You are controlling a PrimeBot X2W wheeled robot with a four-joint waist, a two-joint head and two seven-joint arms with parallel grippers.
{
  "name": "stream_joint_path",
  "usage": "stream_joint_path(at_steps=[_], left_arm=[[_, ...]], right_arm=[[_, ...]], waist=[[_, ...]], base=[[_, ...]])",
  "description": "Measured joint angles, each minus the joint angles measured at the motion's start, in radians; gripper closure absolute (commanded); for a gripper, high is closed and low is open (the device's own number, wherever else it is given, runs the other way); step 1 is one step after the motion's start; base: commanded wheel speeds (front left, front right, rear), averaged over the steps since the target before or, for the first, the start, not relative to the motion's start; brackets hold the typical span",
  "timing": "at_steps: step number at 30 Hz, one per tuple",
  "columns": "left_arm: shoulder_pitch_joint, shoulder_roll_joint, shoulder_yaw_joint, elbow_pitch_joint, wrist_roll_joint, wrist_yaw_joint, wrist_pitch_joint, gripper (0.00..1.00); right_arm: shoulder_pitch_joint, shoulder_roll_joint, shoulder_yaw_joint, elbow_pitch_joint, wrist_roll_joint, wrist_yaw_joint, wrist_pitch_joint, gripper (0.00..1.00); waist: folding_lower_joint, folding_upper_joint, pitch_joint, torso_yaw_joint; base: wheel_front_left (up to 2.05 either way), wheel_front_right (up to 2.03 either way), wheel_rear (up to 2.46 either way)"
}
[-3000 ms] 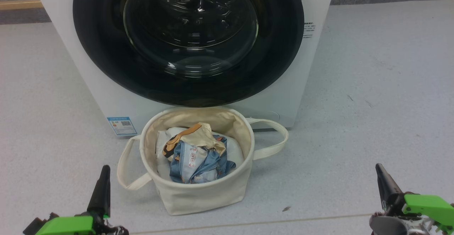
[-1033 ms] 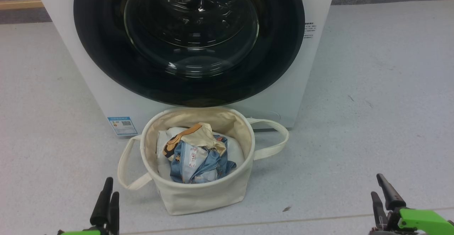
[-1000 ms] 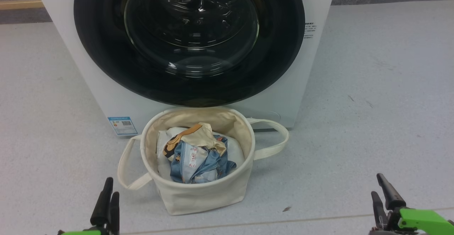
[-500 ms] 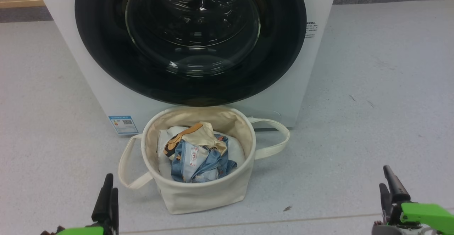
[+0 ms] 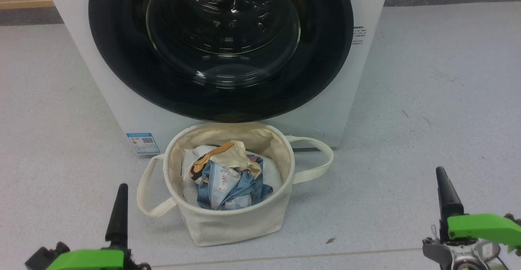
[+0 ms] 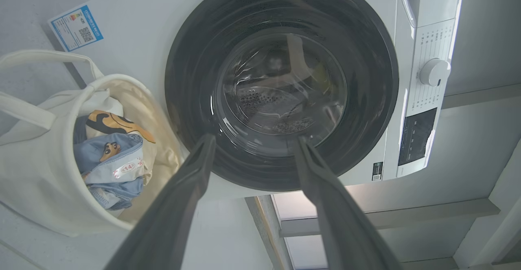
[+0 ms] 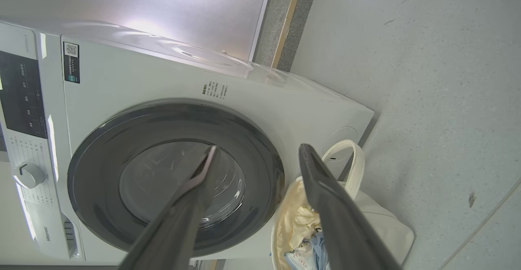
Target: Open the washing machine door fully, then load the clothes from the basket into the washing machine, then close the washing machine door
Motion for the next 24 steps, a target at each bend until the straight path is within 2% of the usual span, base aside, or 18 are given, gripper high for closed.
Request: stream_joint_path(at_steps=[13, 24], left_arm=[[-0.024, 0.000, -0.007, -0.095, 0.259, 0.050, -0.037, 0.00], [-0.036, 0.001, -0.068, -0.135, 0.513, 0.098, -0.066, 0.00]], right_arm=[[-0.047, -0.006, 0.063, -0.064, -0.240, 0.000, -0.034, 0.00], [-0.082, -0.036, 0.122, -0.098, -0.447, 0.000, -0.064, 0.00]], waist=[[0.0000, 0.0000, 0.003, 0.005], [0.0000, 0.0000, 0.010, 0.013]], base=[[0.00, 0.00, 0.00], [0.00, 0.00, 0.00]])
